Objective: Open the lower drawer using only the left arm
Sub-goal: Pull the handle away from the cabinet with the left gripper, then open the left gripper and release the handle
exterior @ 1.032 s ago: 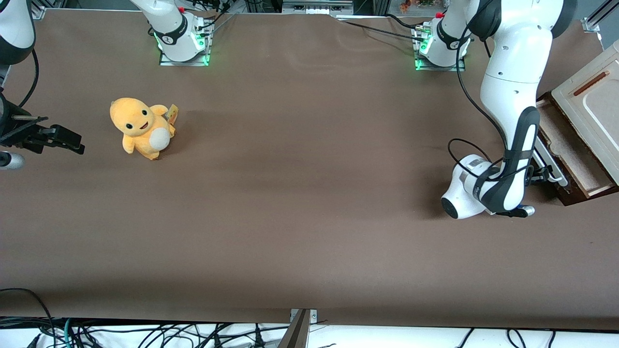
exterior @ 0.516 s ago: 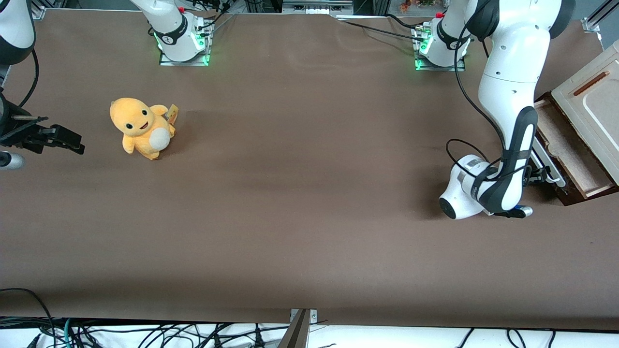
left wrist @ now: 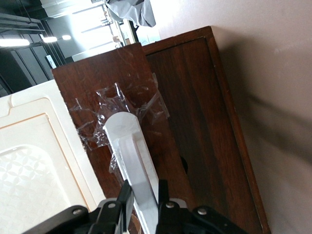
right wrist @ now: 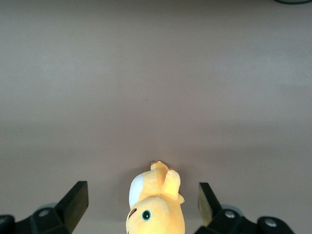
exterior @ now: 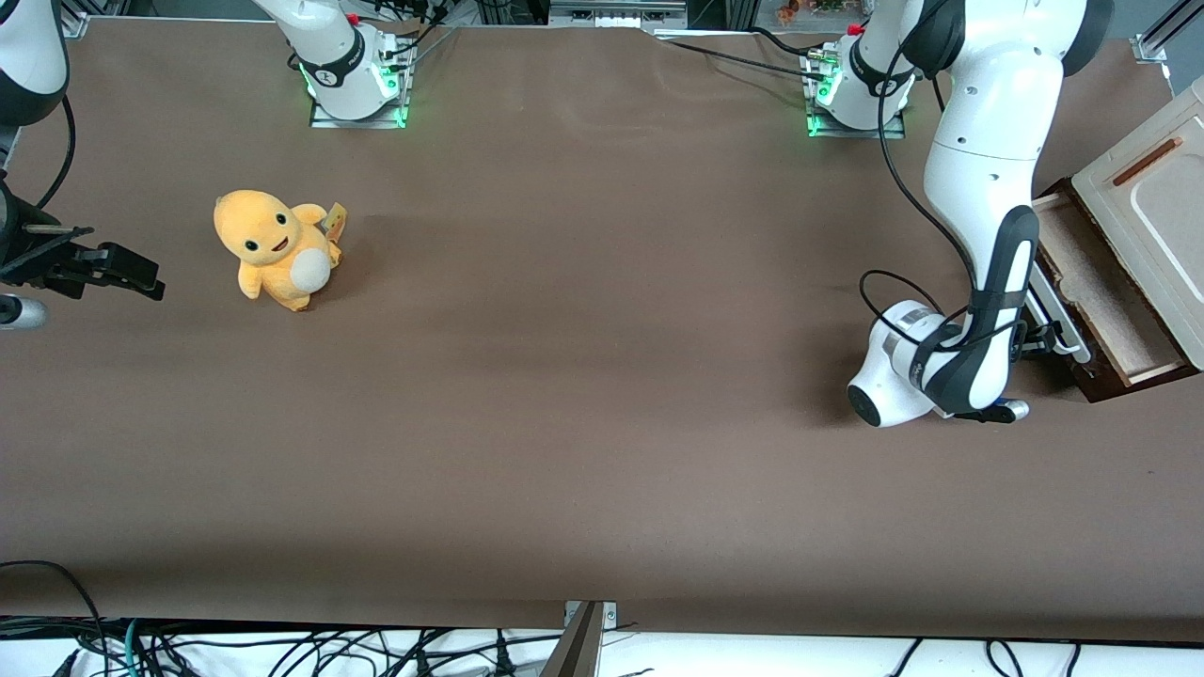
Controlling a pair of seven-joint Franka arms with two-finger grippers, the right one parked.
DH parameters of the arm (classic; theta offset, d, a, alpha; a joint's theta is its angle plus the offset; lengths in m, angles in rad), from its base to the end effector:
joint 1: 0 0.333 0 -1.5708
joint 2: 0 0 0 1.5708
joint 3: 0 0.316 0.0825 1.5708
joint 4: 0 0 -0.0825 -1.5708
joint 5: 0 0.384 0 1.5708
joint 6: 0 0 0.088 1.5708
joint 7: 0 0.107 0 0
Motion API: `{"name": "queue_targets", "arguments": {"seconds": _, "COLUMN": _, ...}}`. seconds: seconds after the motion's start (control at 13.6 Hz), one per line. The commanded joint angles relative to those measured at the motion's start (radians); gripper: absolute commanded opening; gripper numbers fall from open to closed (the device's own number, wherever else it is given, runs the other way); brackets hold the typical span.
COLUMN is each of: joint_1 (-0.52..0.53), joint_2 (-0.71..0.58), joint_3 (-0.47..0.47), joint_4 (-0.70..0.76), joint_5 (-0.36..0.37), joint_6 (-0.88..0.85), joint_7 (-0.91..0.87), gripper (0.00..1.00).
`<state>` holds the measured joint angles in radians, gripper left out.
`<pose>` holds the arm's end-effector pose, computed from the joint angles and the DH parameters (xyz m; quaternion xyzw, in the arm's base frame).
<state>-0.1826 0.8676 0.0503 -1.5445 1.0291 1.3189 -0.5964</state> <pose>0.6130 0.0229 0.1610 -0.7461 -0.0318 0.2467 0.6176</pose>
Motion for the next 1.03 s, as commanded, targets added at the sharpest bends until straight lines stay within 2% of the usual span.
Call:
{"name": "queue_targets", "arguments": {"seconds": 0.0, "joint_1": -0.029, "joint_2": 0.024, "joint_3": -0.015, "joint_4": 0.038, "joint_5": -0.064, "joint_6": 0.0, "joint_7": 0.032, "gripper": 0.43}}
{"name": "queue_targets", "arguments": {"seconds": 0.07, "joint_1": -0.028, "joint_2": 0.024, "joint_3": -0.015, "joint_4": 0.038, "joint_5": -0.061, "joint_6": 0.002, "joint_7": 0.033, "gripper": 0.99}}
{"name": "queue_targets", "arguments": {"seconds": 0.29, "joint_1": -0.023, "joint_2": 0.021, "joint_3": -0.013, "joint_4": 0.094, "joint_5": -0.081, "joint_6": 0.002, "joint_7": 0.046, "gripper": 1.0}}
{"name": "queue_targets", "arguments": {"seconds": 0.52, "joint_1": -0.017, "joint_2": 0.013, "joint_3": -0.013, "joint_4": 0.162, "joint_5": -0.188, "joint_6": 0.002, "joint_7": 0.049, "gripper": 1.0}}
{"name": "queue_targets", "arguments": {"seconds": 0.96, "joint_1": 0.038, "joint_2": -0.045, "joint_3": -0.01, "joint_4": 0.348, "joint_5": -0.602, "joint_6": 0.003, "joint_7": 0.049, "gripper": 1.0}}
